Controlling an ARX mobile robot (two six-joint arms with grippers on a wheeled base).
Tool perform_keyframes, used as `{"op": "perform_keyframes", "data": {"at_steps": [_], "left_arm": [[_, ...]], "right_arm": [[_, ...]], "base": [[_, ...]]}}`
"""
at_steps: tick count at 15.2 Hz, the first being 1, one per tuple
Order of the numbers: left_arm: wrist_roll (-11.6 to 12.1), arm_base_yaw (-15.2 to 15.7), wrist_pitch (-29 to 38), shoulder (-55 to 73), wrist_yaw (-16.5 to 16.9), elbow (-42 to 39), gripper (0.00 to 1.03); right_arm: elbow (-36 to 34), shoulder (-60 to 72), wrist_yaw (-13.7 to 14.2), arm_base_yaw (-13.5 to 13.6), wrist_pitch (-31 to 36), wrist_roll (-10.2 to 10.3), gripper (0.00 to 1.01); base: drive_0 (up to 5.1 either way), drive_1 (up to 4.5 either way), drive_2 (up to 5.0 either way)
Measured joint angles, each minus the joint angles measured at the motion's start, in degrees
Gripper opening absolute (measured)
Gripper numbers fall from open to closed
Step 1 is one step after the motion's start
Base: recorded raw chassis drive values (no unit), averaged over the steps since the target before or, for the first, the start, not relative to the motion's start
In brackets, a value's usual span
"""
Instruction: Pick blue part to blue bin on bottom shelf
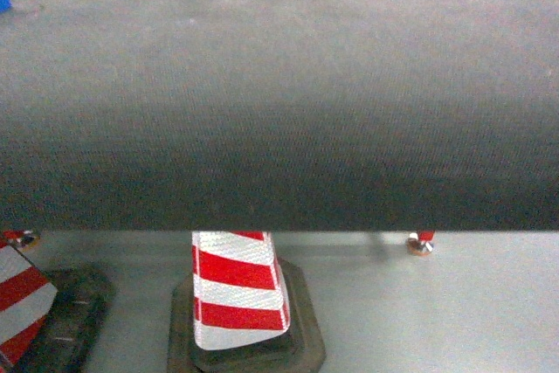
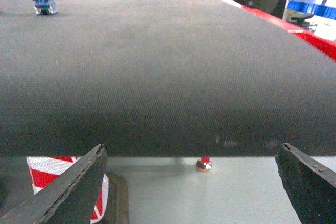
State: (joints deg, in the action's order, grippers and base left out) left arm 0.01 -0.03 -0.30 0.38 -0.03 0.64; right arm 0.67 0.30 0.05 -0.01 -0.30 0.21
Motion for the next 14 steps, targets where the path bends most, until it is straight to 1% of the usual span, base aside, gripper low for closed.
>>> {"op": "perform_keyframes", "data": {"at_steps": [14], "left_arm": [[0.00,0.00,0.13,0.00,0.02,0.00,0.98]], "right_arm": [[0.00,0.00,-0.02,0.00,0.09,-0.07,0.98]], "base": [[0.0,0.00,0.0]]}}
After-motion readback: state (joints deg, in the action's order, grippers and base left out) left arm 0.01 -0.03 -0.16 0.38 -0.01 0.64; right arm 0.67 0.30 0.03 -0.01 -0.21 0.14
